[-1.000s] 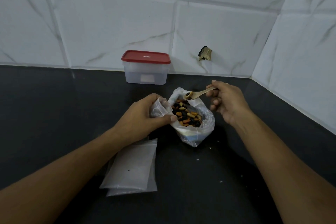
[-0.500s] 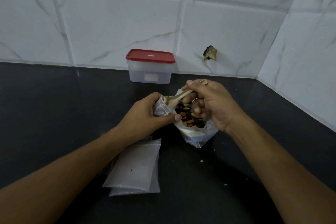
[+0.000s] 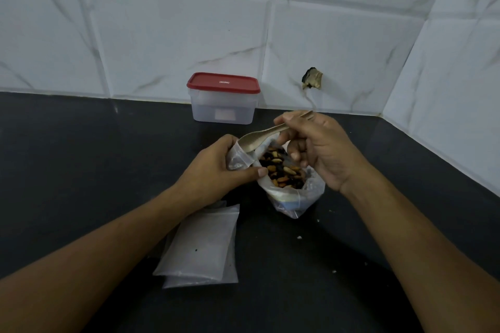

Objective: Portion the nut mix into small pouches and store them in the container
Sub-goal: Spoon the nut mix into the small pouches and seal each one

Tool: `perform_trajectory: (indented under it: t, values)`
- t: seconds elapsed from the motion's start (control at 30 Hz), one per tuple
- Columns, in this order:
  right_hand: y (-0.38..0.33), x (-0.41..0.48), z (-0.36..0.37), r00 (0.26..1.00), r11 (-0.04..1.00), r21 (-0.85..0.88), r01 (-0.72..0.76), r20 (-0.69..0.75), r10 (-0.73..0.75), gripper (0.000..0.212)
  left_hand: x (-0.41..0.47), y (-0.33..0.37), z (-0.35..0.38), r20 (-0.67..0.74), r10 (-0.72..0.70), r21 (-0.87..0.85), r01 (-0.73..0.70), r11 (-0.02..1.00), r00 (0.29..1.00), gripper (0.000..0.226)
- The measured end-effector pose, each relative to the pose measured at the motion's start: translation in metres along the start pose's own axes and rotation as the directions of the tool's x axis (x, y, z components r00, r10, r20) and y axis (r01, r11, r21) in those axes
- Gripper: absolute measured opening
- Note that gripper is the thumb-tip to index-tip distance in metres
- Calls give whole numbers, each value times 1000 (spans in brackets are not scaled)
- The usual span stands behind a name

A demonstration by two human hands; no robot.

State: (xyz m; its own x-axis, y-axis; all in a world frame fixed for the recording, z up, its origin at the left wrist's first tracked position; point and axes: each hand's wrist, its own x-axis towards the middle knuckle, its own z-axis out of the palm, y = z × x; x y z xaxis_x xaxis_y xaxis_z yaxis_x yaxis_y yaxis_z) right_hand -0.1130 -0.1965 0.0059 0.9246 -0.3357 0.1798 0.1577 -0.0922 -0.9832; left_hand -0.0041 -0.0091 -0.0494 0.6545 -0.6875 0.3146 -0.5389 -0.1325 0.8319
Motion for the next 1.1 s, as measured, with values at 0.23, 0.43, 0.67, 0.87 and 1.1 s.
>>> perform_trajectory:
  t: [0.23, 0.43, 0.67, 0.87, 1.1]
  values:
    - [5, 6, -12, 987, 987, 153, -37, -151, 61, 21, -1, 3, 0, 14, -25, 7, 25, 1000, 1000, 62]
    - [12, 10, -30, 927, 986, -153, 60, -357, -112, 21, -2, 2, 0, 21, -15, 20, 14, 1000, 1000, 65]
    - [24, 12, -32, 923, 834, -540, 112, -253, -288, 14, -2, 2, 0, 34, -12, 39, 10, 999, 999, 63]
    - [36, 18, -38, 949, 910, -413, 29, -273, -154, 17, 0, 0, 0, 27, -9, 48, 8, 999, 1000, 46]
    - [40, 20, -38, 959, 971, -229, -73, -283, 6, 21, 0, 0, 1, 27, -7, 65, 5, 998, 1000, 48]
